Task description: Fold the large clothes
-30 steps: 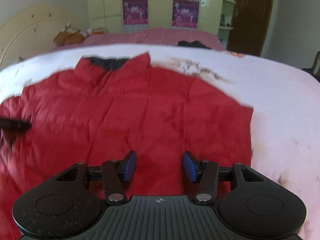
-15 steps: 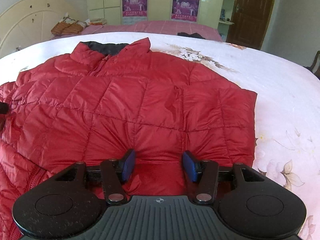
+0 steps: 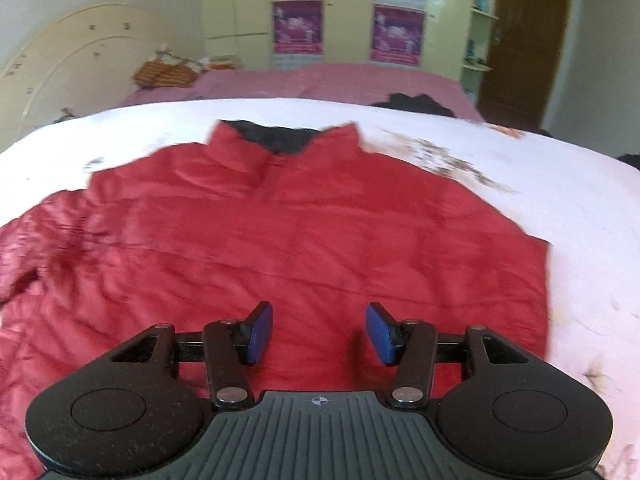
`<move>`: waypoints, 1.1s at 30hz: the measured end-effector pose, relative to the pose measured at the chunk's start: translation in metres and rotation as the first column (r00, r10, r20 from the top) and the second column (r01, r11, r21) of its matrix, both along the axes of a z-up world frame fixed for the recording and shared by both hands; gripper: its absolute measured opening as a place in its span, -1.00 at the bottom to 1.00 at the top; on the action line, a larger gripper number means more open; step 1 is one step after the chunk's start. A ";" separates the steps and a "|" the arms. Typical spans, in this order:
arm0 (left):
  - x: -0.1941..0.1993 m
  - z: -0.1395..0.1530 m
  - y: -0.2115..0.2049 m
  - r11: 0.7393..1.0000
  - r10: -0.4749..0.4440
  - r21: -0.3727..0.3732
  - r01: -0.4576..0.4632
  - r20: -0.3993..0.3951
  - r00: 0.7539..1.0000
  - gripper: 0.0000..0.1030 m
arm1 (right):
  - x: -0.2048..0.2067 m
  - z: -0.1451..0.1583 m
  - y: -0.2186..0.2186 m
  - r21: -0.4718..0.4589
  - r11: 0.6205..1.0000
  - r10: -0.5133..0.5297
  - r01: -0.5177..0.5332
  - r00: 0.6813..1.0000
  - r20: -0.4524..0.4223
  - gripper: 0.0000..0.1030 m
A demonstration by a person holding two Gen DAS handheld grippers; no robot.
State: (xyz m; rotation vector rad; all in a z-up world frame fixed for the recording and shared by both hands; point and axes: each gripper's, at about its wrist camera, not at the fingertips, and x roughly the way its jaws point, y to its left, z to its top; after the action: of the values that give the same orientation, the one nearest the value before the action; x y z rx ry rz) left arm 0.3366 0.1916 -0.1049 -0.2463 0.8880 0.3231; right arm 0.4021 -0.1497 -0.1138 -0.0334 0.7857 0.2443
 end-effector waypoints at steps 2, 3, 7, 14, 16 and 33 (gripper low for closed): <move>-0.012 -0.004 0.019 0.999 0.048 -0.010 -0.048 -0.002 0.999 0.35 | 0.000 0.002 0.014 0.023 0.999 0.026 -0.026 1.000 -0.004 0.00; -0.018 -0.006 0.027 0.997 0.071 -0.015 -0.071 -0.006 0.997 0.35 | 0.000 0.002 0.021 0.037 0.999 0.039 -0.039 0.999 -0.009 0.00; -0.041 -0.013 0.060 0.985 0.165 -0.045 -0.165 -0.013 0.986 0.34 | 0.003 0.006 0.051 0.050 0.995 0.089 -0.088 0.996 -0.005 0.00; -0.087 -0.026 0.110 0.935 0.333 -0.123 -0.332 -0.012 0.943 0.30 | 0.009 0.010 0.103 0.072 0.983 0.168 -0.168 0.986 0.003 0.00; -0.103 -0.031 0.128 0.904 0.395 -0.172 -0.391 -0.010 0.918 0.24 | 0.011 0.002 0.117 0.065 0.982 0.179 -0.177 0.984 -0.018 0.00; -0.116 -0.061 0.194 0.759 0.606 -0.393 -0.519 0.137 0.783 -0.82 | 0.018 -0.033 0.141 -0.059 0.978 0.195 -0.198 0.980 -0.051 0.00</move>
State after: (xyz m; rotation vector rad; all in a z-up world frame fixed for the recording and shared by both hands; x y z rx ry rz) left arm 0.2206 0.3854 -0.1661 -0.8745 0.5837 0.6931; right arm 0.4198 -0.0082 -0.1466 -0.1672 0.8352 0.4083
